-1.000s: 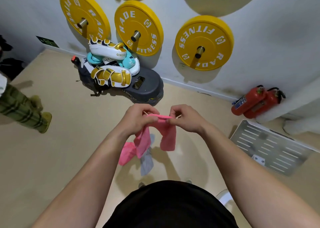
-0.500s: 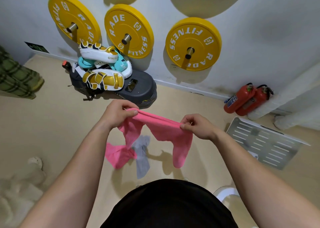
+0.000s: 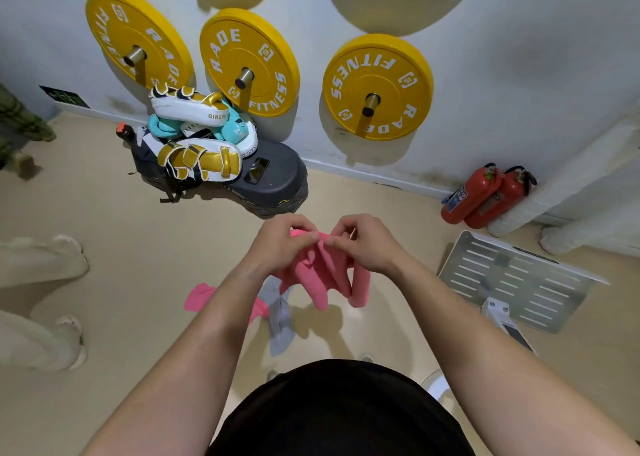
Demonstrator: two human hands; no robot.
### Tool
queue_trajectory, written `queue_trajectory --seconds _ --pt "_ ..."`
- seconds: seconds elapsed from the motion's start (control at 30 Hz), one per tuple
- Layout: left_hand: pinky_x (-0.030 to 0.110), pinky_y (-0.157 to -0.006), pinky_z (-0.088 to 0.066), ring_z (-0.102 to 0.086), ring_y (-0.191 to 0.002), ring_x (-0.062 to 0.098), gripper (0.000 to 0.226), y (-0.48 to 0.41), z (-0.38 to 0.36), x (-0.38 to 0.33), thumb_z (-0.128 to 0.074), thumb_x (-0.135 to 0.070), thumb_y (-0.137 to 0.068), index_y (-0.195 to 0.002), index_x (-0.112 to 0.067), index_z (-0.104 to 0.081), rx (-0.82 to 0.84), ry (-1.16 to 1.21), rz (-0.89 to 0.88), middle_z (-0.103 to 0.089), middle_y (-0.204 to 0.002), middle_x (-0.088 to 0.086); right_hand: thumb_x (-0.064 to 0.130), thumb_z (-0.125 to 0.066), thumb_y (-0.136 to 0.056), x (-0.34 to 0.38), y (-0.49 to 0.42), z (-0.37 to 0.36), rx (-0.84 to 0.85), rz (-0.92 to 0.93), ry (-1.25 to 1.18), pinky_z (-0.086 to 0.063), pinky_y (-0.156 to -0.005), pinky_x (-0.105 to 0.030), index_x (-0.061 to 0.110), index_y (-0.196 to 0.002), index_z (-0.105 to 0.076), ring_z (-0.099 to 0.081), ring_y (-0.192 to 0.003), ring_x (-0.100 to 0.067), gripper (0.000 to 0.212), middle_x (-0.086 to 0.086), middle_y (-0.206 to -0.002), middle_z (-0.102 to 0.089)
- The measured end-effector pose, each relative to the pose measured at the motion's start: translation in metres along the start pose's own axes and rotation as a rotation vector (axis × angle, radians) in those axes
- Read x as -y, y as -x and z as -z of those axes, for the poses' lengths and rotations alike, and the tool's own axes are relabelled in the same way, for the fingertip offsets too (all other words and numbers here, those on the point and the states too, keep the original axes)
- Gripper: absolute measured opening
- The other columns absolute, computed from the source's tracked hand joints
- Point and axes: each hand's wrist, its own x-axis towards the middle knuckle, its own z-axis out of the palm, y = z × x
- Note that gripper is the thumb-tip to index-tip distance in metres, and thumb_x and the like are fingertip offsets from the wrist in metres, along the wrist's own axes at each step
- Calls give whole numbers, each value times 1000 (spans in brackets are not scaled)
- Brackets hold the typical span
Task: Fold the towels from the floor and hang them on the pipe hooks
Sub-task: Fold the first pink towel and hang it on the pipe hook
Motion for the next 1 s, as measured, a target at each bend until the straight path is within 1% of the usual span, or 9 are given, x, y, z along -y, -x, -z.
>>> queue_trajectory --seconds 0.13,0.23,0.37,0.47,0.53,0.67,0.77,0.9,1.0 --pt "19 -73 -42 -58 -80 1 8 -3 16 -1 -74 -25 -85 -79 -31 -72 -143 -67 -48 -63 -81 -16 31 -67 -92 -13 6 2 55 -3 36 -40 -60 -20 26 -76 -66 -55 -62 2 16 12 -70 -64" --pt "28 -74 -45 -60 -82 8 8 -7 33 2 -73 -27 -85 -78 -31 -73 -209 -102 -42 -65 -82 -15 29 -66 -92 -29 11 11 55 -25 66 -36 -58 -19 27 -74 -63 -50 -59 3 18 14 -66 -59" --pt "30 -60 -44 -60 -62 8 9 -12 52 16 -73 -27 -85 -76 -28 -72 -256 -109 37 -68 -69 -12 25 -65 -92 -52 20 25 37 -74 108 -38 -60 -22 23 -78 -68 -49 -60 0 15 13 -68 -60" --pt "33 -69 -50 -66 -76 14 8 -13 63 26 -73 -30 -85 -76 -30 -72 -272 -155 56 -71 -73 -10 23 -67 -91 -67 27 37 18 -110 143 -40 -60 -17 29 -78 -69 -53 -60 4 15 13 -68 -62" --pt "32 -69 -50 -66 -77 17 8 -13 67 30 -73 -30 -84 -76 -30 -72 -284 -145 74 -71 -74 -9 24 -69 -90 -76 31 43 -2 -143 160 -42 -60 -21 30 -77 -68 -53 -59 1 15 11 -67 -62" --pt "34 -62 -50 -60 -55 19 5 -12 66 33 -72 -29 -86 -81 -27 -74 -289 -74 132 -70 -69 -4 29 -70 -88 -94 38 50 -53 -238 203 -45 -65 -31 32 -71 -65 -56 -67 -10 19 10 -69 -62" --pt "39 -64 -54 -65 -60 20 5 -12 57 31 -72 -28 -87 -84 -27 -75 -274 -46 151 -70 -68 -7 38 -69 -86 -97 38 49 -127 -292 238 -52 -69 -38 32 -70 -64 -62 -72 -16 18 9 -71 -66" --pt "28 -68 -45 -62 -66 14 8 -7 25 9 -71 -21 -87 -81 -24 -75 -177 -88 51 -63 -64 -19 42 -69 -86 -65 26 32 -183 -186 245 -49 -68 -31 31 -77 -70 -64 -77 -13 14 10 -77 -70" --pt "24 -75 -43 -61 -80 6 8 -2 -1 -9 -72 -17 -86 -83 -23 -77 -125 -47 -46 -63 -72 -23 41 -71 -83 -33 14 15 -202 -119 182 -51 -70 -31 34 -98 -71 -63 -76 -12 17 10 -76 -68"
